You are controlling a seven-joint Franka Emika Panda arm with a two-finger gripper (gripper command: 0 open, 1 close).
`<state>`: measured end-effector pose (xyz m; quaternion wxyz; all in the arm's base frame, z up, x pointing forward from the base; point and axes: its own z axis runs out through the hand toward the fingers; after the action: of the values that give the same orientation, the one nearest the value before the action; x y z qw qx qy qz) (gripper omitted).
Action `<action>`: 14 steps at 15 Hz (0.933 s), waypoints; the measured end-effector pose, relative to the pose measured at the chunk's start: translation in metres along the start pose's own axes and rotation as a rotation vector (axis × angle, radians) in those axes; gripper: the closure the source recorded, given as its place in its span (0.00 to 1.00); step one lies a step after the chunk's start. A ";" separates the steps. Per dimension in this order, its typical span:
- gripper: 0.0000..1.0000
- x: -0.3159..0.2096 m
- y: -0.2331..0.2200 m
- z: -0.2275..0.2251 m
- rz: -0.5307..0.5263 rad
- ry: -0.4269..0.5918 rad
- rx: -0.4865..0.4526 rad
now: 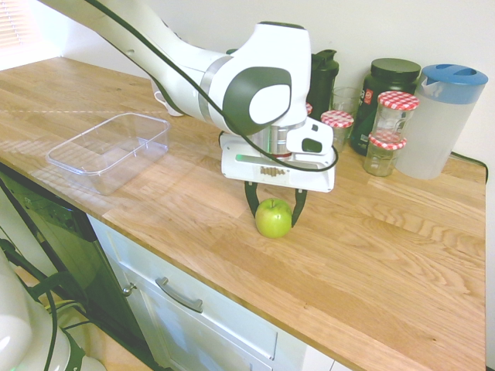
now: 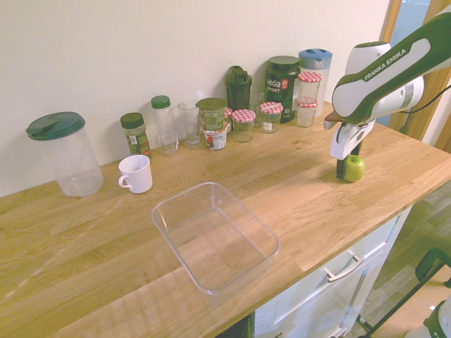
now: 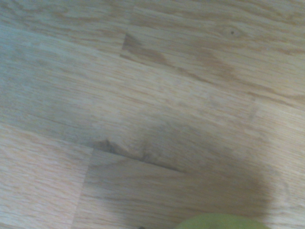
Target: Put the apple into the container
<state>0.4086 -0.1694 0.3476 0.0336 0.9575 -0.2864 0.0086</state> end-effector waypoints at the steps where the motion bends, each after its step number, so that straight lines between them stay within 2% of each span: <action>1: 1.00 0.004 -0.002 -0.013 0.005 0.006 0.008; 4: 1.00 0.010 -0.039 -0.085 -0.022 0.053 0.041; 7: 1.00 -0.026 -0.133 -0.138 -0.106 0.093 0.069; 11: 1.00 -0.118 -0.256 -0.161 -0.237 0.117 0.075; 14: 1.00 -0.180 -0.312 -0.154 -0.292 0.104 0.083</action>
<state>0.4295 0.2000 0.4763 0.0096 0.9878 -0.1412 0.0648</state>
